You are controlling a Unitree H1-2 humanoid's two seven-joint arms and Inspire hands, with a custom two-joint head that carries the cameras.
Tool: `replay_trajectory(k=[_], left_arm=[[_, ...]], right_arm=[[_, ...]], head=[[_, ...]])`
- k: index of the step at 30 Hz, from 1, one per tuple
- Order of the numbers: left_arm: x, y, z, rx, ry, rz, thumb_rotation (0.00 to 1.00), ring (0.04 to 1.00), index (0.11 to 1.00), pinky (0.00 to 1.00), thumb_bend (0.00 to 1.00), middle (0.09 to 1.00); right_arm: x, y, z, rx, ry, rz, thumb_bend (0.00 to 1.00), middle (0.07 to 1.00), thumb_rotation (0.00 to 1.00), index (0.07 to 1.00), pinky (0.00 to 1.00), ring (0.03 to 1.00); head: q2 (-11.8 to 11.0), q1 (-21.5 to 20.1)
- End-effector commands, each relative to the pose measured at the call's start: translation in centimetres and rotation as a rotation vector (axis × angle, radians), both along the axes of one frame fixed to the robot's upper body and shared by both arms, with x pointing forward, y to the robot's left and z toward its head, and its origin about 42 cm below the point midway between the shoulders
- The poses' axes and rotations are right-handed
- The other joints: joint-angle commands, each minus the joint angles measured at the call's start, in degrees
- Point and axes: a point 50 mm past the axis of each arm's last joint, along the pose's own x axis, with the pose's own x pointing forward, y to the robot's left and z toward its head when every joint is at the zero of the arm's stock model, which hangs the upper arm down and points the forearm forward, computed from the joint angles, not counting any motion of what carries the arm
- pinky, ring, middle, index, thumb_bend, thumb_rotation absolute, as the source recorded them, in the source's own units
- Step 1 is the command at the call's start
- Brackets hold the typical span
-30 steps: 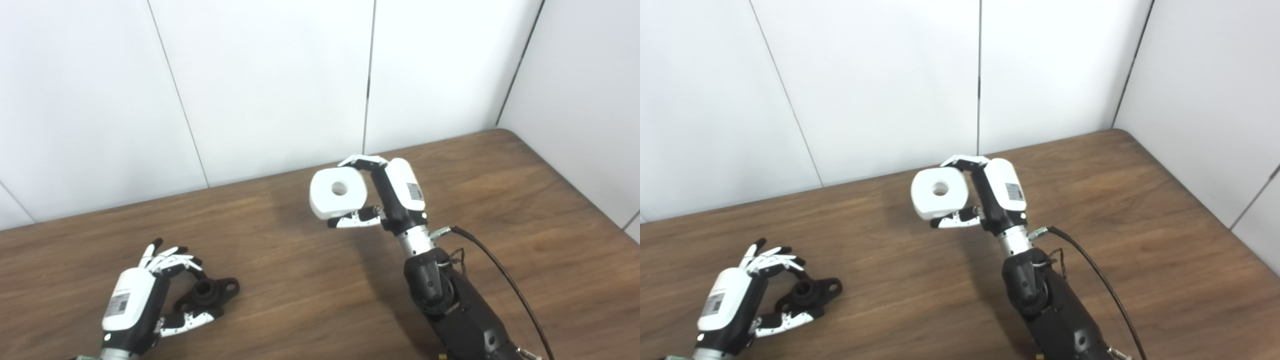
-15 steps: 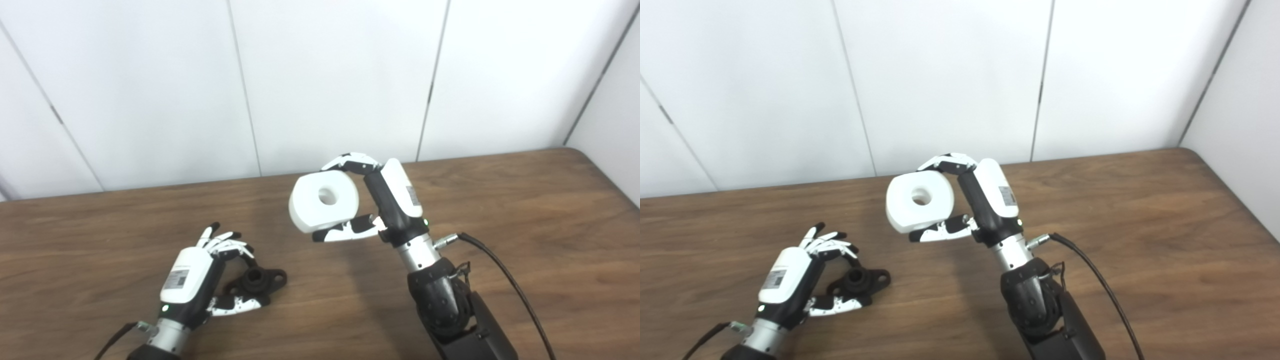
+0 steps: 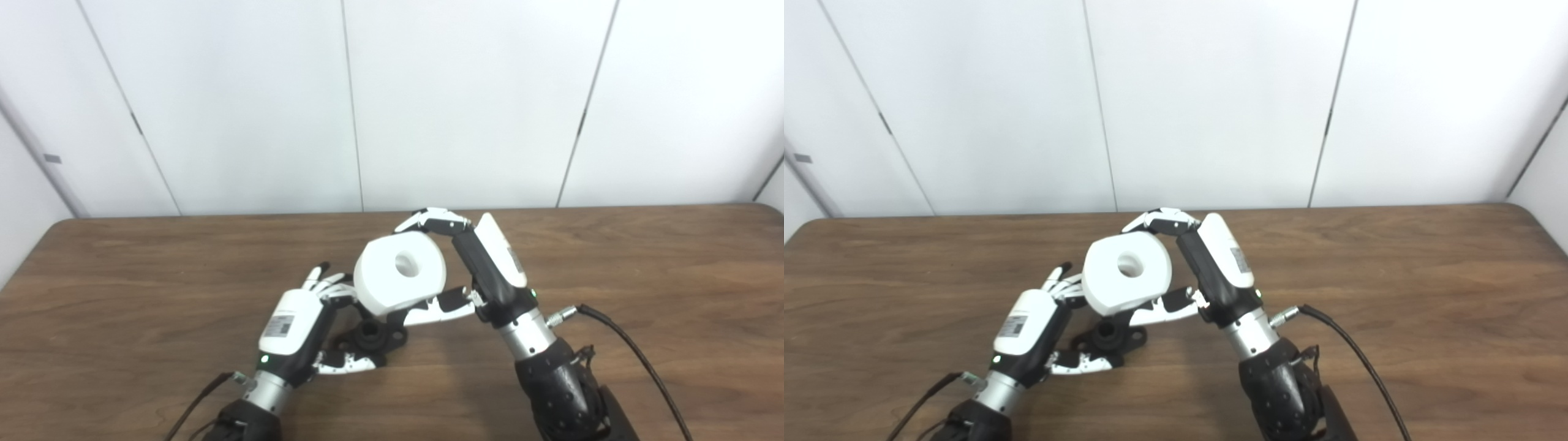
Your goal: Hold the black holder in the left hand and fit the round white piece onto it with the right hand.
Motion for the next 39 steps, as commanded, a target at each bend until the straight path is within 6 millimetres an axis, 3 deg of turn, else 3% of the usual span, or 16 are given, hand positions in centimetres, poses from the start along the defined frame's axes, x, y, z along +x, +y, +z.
replay_trajectory(k=[1, 16, 39], left_arm=[[-5.3, -2.5, -6.4, -0.065, 0.207, 0.016, 0.05, 0.861, 0.482, 1.0, 0.52, 0.7], [-5.8, -3.3, -5.9, -0.072, 0.207, 0.011, 0.05, 0.861, 0.483, 1.0, 0.52, 0.702], [-6.9, -3.6, -5.4, -0.099, 0.227, -0.001, 0.05, 0.858, 0.482, 1.0, 0.52, 0.695]], right_arm=[[-0.5, 0.5, 1.9, 0.047, -0.071, 0.047, 0.53, 0.472, 0.0, 0.497, 0.82, 0.572], [-1.1, -0.2, -0.3, 0.0, -0.04, 0.074, 0.53, 0.466, 0.0, 0.509, 0.76, 0.573], [-1.1, -1.2, -2.8, -0.034, 0.034, 0.053, 0.53, 0.465, 0.0, 0.512, 0.77, 0.57]], head=[[0.04, 0.04], [1.97, 0.5], [3.85, -0.25]])
